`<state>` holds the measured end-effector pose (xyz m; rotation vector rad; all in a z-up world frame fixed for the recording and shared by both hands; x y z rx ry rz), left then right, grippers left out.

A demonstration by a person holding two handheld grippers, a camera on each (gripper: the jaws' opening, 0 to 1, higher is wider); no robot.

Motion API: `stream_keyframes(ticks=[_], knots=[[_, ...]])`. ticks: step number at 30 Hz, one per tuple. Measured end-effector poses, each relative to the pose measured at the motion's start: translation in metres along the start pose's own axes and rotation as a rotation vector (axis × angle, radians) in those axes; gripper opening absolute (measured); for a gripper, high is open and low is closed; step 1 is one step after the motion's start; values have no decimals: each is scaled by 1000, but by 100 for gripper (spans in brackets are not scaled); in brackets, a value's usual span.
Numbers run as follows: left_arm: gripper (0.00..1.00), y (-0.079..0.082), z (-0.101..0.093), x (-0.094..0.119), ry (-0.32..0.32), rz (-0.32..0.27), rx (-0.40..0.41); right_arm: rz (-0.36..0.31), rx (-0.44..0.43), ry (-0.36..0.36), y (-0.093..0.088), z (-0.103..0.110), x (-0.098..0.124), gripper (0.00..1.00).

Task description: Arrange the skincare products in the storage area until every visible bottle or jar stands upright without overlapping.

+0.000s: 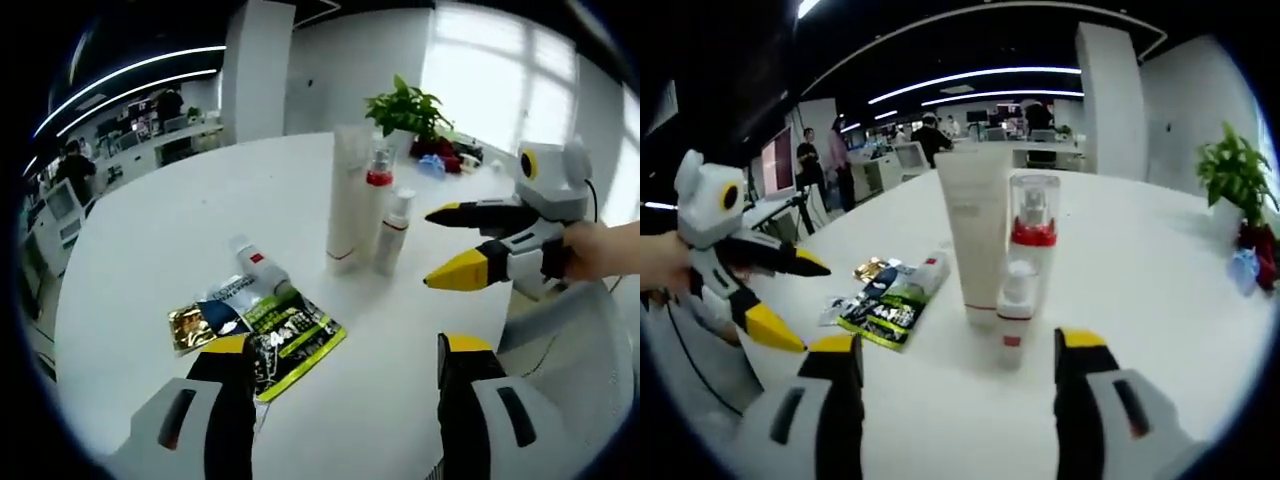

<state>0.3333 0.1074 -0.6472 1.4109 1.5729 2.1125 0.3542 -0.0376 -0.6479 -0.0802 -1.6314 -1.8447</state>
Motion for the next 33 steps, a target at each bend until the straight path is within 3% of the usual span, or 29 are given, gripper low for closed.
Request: stream_keyframes(ticks=[9,22,33], knots=[[78,-7,2,26,43,-10,53,-4,6,61,-1,9,22,87],[84,-10,10,68,112,-34,109,-25,-14,58,8,-1,46,99],[89,-13,19,91,165,-47,147,-26,-35,66,10,-6,65,100]])
Point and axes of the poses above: the point that each gripper's makers call its tool centre point, and the gripper's own axes: x roughly backward along the fingers, z roughly to its left, y roughly out of its top, the point moved 1 cm from there along x, roughly backward along the fingers, and after that the axes turned 10 degrees about -x, right-handed, at the moved point
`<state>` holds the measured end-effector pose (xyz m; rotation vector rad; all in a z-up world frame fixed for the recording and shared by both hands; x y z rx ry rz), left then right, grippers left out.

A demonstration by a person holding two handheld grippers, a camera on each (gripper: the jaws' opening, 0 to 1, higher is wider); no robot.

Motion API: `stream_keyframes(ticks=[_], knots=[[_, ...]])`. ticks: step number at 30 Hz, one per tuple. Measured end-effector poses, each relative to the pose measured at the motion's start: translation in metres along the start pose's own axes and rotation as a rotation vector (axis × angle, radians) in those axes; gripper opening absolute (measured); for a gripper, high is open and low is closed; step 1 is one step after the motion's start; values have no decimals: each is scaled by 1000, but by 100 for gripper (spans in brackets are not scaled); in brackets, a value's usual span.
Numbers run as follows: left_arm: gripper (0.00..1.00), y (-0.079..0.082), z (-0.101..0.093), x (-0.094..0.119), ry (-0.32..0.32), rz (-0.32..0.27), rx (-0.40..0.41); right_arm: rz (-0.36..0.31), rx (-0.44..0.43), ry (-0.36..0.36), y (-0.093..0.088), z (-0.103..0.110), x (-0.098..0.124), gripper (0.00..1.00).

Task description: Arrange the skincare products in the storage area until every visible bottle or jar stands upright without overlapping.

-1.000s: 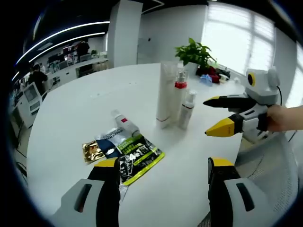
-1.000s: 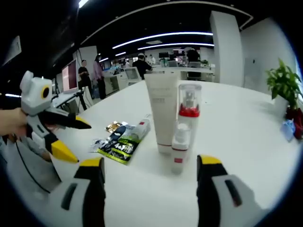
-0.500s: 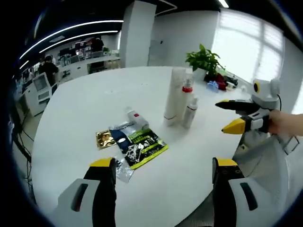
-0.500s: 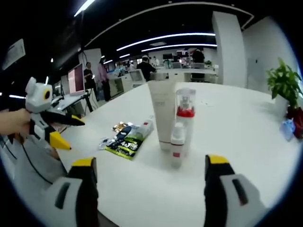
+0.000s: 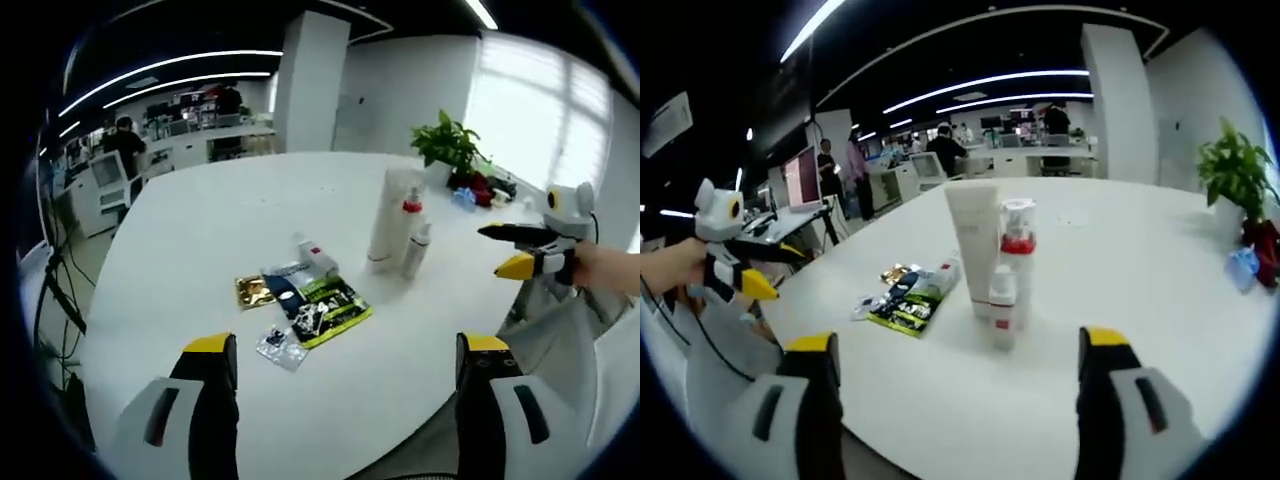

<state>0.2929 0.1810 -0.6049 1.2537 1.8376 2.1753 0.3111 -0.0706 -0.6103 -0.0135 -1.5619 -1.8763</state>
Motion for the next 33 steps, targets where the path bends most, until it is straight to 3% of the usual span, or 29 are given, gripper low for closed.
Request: stream_keyframes(ticks=[18,33], knots=[[95,1,3,5,21,15,9,-17,-5,7,10,-20,18,100],[95,5,9,-10,61,55,37,-15,-49,-12,8,-30,15,100]])
Point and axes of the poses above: the point that each gripper's makers call its tool centre point, and the gripper's own axes: x roughly backward along the fingers, z roughly to its left, y roughly out of its top, the point moved 1 cm from there along x, roughly backward along the fingers, and after that the axes turned 10 degrees about -x, right-handed, at the moved point
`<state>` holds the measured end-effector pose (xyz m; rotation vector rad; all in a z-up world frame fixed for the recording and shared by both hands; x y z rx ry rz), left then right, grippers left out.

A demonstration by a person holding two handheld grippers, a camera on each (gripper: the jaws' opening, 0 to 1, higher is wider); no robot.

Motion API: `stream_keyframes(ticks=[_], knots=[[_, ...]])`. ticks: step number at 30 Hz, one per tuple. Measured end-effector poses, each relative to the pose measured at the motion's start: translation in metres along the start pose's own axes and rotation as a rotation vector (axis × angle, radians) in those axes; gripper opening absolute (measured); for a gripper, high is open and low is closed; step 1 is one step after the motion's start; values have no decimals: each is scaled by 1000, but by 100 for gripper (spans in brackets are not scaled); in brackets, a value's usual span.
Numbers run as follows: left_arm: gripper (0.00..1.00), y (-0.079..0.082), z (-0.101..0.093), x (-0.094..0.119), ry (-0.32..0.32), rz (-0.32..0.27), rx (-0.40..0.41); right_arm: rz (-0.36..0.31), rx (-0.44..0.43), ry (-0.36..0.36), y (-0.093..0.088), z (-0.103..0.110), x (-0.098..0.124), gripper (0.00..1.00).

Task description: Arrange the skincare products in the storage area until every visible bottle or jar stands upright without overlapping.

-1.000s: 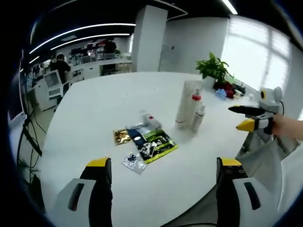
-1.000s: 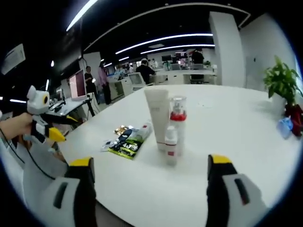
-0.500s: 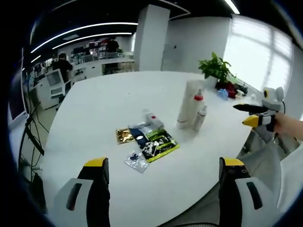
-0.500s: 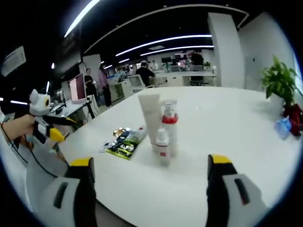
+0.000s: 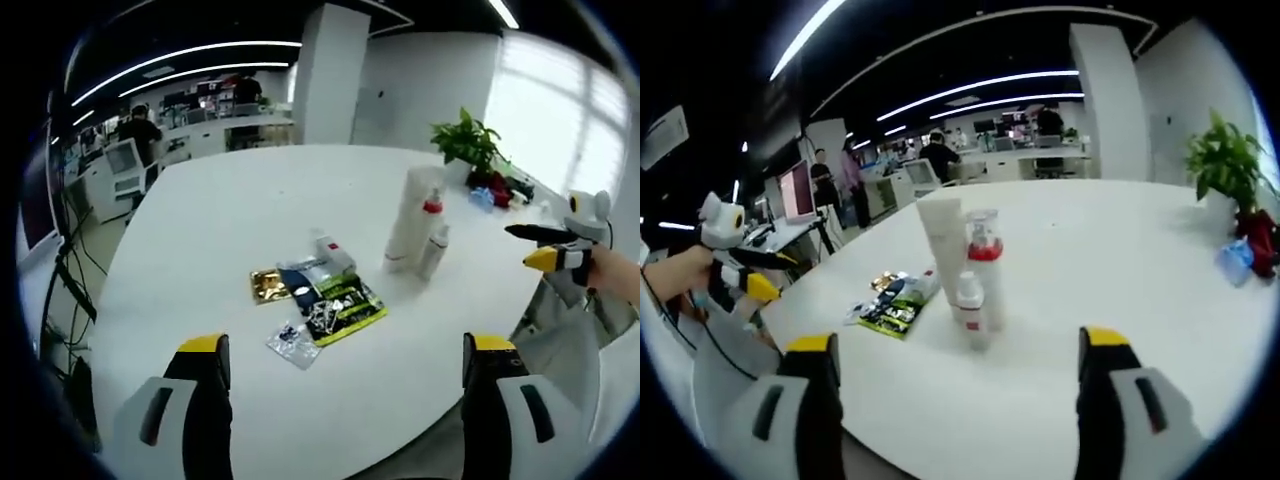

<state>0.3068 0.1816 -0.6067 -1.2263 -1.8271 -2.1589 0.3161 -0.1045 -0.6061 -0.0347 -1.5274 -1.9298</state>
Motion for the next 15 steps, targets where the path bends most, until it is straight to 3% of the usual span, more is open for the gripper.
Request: stream_keyframes(ticks=[15], knots=[[94,16,0,-38,-16,54,-35,16,-33,-9,-7,-8,-7,100]])
Point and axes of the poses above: the point that each gripper's makers call its tool centre point, and the gripper's own axes: x roughly backward along the fingers, z roughly to its left, y roughly out of its top, the point moved 1 cm from there along x, roughly backward along the fingers, and after that the axes turned 10 degrees about -x, right-handed, at the moved point
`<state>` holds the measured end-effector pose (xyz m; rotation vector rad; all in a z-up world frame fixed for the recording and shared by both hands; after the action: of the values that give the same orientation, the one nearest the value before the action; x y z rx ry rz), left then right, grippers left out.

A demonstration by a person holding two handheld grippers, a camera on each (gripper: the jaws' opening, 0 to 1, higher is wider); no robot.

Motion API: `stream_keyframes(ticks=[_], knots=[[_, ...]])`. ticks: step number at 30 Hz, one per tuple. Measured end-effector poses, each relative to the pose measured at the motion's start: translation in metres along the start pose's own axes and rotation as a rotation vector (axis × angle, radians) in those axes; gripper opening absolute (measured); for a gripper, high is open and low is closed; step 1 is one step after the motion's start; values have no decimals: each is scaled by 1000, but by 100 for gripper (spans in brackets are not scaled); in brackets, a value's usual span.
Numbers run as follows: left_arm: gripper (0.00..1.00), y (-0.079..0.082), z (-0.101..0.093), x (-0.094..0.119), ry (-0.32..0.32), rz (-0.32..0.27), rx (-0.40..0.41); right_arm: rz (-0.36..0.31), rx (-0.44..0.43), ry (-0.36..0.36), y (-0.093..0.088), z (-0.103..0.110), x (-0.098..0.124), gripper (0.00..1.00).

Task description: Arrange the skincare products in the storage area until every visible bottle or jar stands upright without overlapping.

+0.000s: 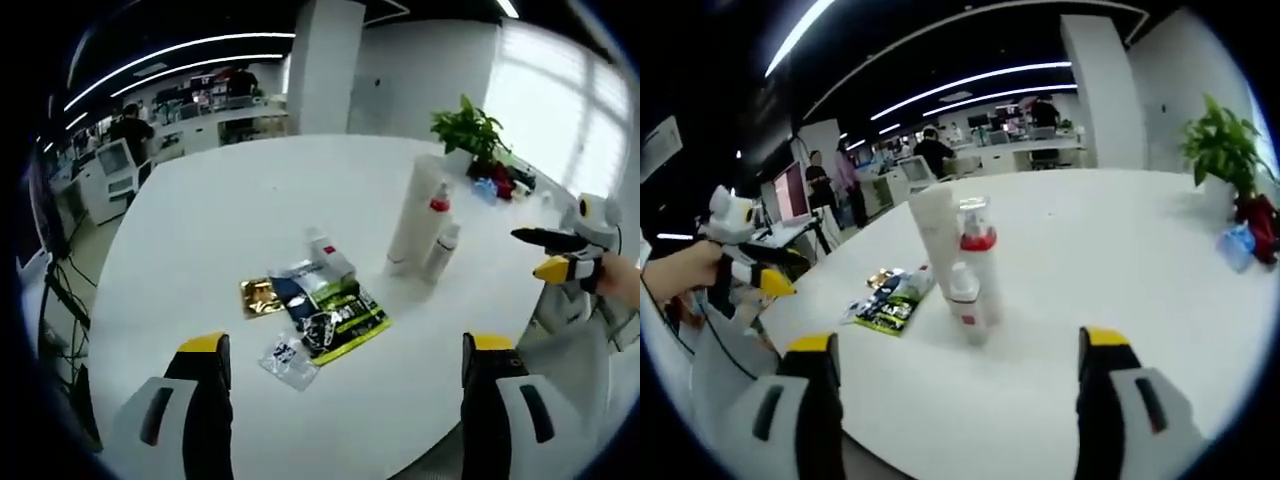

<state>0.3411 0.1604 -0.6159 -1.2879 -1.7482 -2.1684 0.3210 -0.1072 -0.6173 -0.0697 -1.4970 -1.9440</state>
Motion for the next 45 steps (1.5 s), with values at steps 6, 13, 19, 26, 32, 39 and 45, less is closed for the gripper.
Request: stream_keyframes(ticks=[6,13,19,26,32,39,45], knots=[[92,6,1,-19,-10,26,-7,3,-13,-18,-5,-6,0,100],[90,12,-1,-48,-37,61,-11,7,-31,-34,-12,-13,0,99],[86,18,-2,-74,-59,95,-10,12,-45,-48,-16,-19,-2,99],[81,21,-1,-103,-79,138,1,12,-57,-61,-19,-23,-5,99],[77,28,8,-133,-57,173,-2,12,-75,-69,-23,-25,-6,99],[69,32,19,-165,-39,232,-13,9,-91,-84,-26,-29,-3,99],[62,31,26,-188,-39,289,-12,10,-105,-102,-30,-36,0,99]])
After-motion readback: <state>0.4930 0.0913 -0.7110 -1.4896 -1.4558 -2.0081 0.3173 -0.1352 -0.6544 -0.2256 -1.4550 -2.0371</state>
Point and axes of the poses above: the point that each gripper's makers call its tool centre point, and the gripper's own axes: x roughly backward along the fingers, z roughly to its left, y roughly out of its top, the point moved 1 cm from there along x, roughly backward along the fingers, and after that the axes turned 10 degrees about -x, right-handed, at the moved point
